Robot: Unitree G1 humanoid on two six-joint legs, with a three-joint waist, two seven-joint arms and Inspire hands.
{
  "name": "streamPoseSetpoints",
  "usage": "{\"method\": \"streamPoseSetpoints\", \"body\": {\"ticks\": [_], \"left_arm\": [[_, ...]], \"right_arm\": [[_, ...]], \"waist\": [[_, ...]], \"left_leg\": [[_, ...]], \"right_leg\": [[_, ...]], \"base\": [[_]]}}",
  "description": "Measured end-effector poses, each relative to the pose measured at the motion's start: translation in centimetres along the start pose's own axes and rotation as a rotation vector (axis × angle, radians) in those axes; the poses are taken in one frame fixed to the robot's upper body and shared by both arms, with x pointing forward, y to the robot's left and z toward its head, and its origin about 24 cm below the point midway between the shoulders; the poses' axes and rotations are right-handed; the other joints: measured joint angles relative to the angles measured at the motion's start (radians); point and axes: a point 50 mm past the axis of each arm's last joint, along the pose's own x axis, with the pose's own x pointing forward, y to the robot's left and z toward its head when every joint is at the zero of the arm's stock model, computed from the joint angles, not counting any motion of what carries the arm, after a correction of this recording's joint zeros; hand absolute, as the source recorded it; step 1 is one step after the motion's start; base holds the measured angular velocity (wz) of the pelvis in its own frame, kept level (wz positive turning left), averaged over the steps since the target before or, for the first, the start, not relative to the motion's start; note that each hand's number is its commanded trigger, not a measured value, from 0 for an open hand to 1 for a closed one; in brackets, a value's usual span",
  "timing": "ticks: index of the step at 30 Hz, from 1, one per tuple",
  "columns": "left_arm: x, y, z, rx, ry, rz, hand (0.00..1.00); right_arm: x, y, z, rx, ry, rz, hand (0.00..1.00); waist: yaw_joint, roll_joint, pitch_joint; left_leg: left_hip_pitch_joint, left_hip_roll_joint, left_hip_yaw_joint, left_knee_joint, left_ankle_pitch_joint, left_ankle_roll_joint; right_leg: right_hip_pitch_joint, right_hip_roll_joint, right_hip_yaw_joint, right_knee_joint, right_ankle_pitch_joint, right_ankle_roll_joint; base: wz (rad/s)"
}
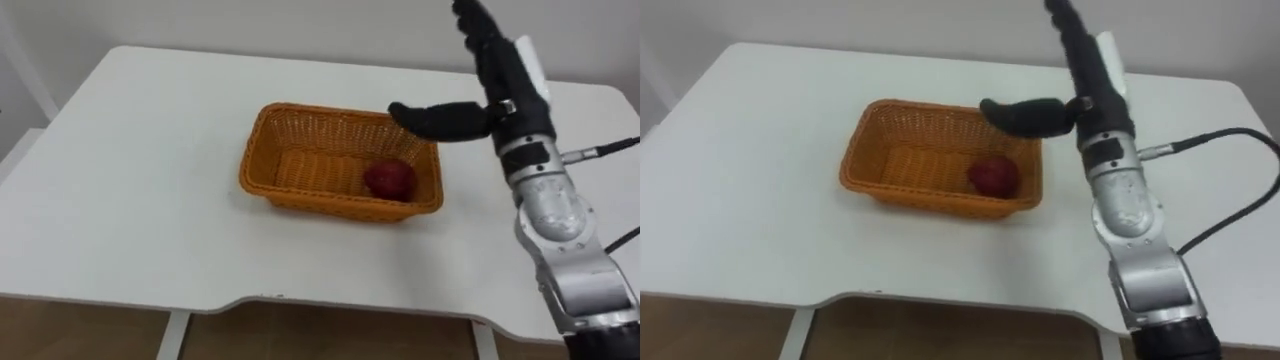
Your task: Pick and place apple
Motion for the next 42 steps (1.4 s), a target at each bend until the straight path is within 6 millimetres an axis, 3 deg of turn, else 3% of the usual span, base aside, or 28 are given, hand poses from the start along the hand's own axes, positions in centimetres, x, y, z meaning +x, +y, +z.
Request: {"method": "streamPoseSetpoints", "body": {"ticks": [5, 12, 16, 21, 26, 29, 31, 34, 37, 42], "left_arm": [[-0.4, -0.2, -1.9, -0.051, 0.032, 0.034, 0.00], [-0.8, -0.3, -3.3, -0.083, 0.072, 0.079, 0.00], [-0.9, -0.1, -3.5, -0.100, 0.081, 0.108, 0.00], [-0.8, 0.4, -3.1, -0.133, 0.071, 0.127, 0.00], [-0.8, 0.6, -3.0, -0.135, 0.078, 0.134, 0.00], [-0.8, 0.7, -3.1, -0.135, 0.080, 0.137, 0.00], [-0.8, 0.7, -3.1, -0.137, 0.087, 0.136, 0.00], [-0.8, 0.9, -3.2, -0.162, 0.096, 0.140, 0.00], [-0.8, 0.9, -3.0, -0.160, 0.089, 0.135, 0.00], [-0.6, 0.4, -2.8, -0.163, 0.099, 0.116, 0.00]], "right_arm": [[-0.9, -5.3, -0.8, -0.072, 0.027, -0.294, 0.00], [-5.1, -12.0, -3.8, -0.135, 0.173, -0.722, 0.00], [-9.2, -15.1, -6.5, -0.110, 0.346, -0.980, 0.00], [-14.3, -16.3, -10.2, -0.101, 0.617, -1.163, 0.00], [-19.7, -16.4, -13.1, -0.164, 0.877, -1.214, 0.00], [-24.5, -15.6, -15.1, -0.183, 1.102, -1.223, 0.00], [-28.9, -14.3, -16.3, -0.193, 1.325, -1.207, 0.00], [-32.8, -12.0, -16.9, -0.165, 1.536, -1.143, 0.00], [-35.3, -10.1, -17.0, -0.123, 1.679, -1.047, 0.00], [-36.3, -7.7, -17.6, -0.053, 1.786, -0.770, 0.00]], "waist": [[-0.049, -0.001, -0.0029], [-0.101, -0.008, -0.0034], [-0.120, -0.013, -0.0047], [-0.137, -0.018, -0.0078], [-0.138, -0.016, -0.0096], [-0.137, -0.015, -0.0093], [-0.130, -0.011, -0.0102], [-0.130, -0.002, -0.0063], [-0.131, 0.005, -0.0034], [-0.123, 0.002, -0.0031]], "left_leg": [[0.015, 0.001, 0.003, -0.009, 0.000, 0.000], [0.031, 0.004, 0.027, -0.022, 0.001, -0.001], [0.031, 0.003, 0.037, -0.032, 0.001, 0.000], [0.019, 0.001, 0.050, -0.035, 0.002, 0.001], [0.016, 0.001, 0.056, -0.038, 0.002, 0.001], [0.013, 0.001, 0.051, -0.038, 0.002, 0.001], [0.018, 0.003, 0.051, -0.039, 0.002, 0.001], [0.017, 0.004, 0.050, -0.038, 0.002, 0.001], [0.013, 0.002, 0.047, -0.040, 0.001, 0.002], [0.015, 0.002, 0.054, -0.036, 0.002, 0.004]], "right_leg": [[0.005, -0.001, -0.002, 0.001, 0.000, 0.000], [0.006, 0.003, 0.026, 0.001, 0.000, 0.000], [0.004, 0.003, 0.042, 0.001, 0.000, 0.000], [-0.014, 0.004, 0.050, 0.003, 0.000, 0.000], [-0.023, 0.004, 0.050, 0.003, 0.000, 0.001], [-0.015, 0.004, 0.049, 0.001, 0.000, 0.000], [-0.010, 0.004, 0.054, 0.001, 0.000, 0.001], [-0.013, 0.004, 0.058, 0.001, 0.000, 0.001], [-0.023, 0.003, 0.054, 0.005, -0.001, 0.001], [-0.028, 0.002, 0.063, 0.003, 0.000, 0.003]], "base": [[-0.05], [-0.13], [-0.10], [-0.07], [-0.01], [0.08], [0.02], [-0.06], [-0.01], [-0.05]]}}
